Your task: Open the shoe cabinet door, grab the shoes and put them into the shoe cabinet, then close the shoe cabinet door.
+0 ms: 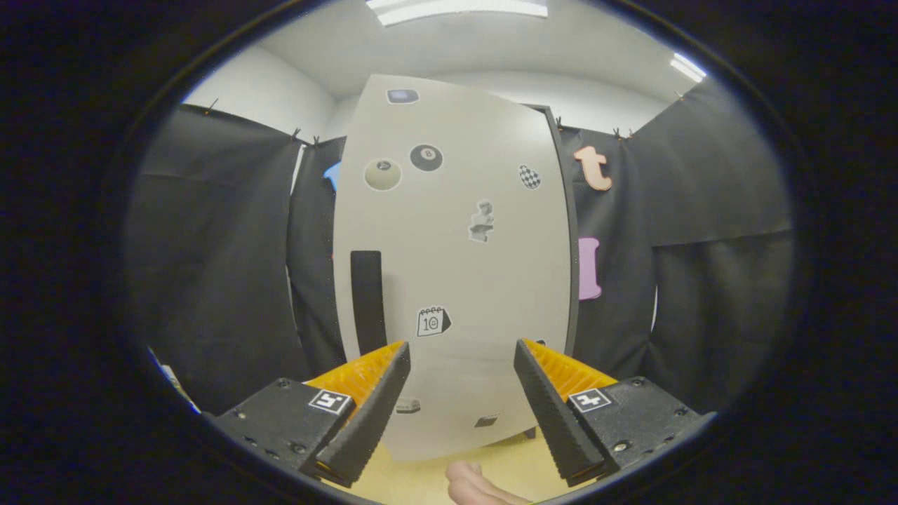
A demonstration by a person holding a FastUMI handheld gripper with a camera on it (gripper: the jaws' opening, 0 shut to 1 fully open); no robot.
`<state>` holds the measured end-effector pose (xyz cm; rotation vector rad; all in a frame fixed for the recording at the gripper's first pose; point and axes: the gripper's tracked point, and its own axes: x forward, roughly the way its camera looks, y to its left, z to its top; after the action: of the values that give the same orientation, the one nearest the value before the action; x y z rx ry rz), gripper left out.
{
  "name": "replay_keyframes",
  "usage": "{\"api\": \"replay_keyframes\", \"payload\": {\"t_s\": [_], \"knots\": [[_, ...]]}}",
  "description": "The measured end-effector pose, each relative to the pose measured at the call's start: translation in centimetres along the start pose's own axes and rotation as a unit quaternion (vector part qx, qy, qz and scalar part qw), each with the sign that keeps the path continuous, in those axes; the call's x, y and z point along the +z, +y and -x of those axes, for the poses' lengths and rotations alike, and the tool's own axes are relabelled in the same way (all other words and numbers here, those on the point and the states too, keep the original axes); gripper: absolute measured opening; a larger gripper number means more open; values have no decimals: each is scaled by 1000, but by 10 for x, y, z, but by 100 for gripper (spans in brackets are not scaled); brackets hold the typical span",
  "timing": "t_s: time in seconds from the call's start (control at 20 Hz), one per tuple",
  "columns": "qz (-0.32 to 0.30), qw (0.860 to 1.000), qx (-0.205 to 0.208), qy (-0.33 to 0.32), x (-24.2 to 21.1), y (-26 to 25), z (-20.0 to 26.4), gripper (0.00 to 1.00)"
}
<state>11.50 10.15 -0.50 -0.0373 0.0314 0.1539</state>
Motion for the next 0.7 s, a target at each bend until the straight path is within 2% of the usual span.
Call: {"api": "replay_keyframes", "payload": {"t_s": [0.25,0.5,0.7], "knots": [[-7,1000,5,-8,-8,15,46,98],[10,999,-32,10,-35,4,86,98],[-12,999,-47,-3,-34,-10,122,98]]}}
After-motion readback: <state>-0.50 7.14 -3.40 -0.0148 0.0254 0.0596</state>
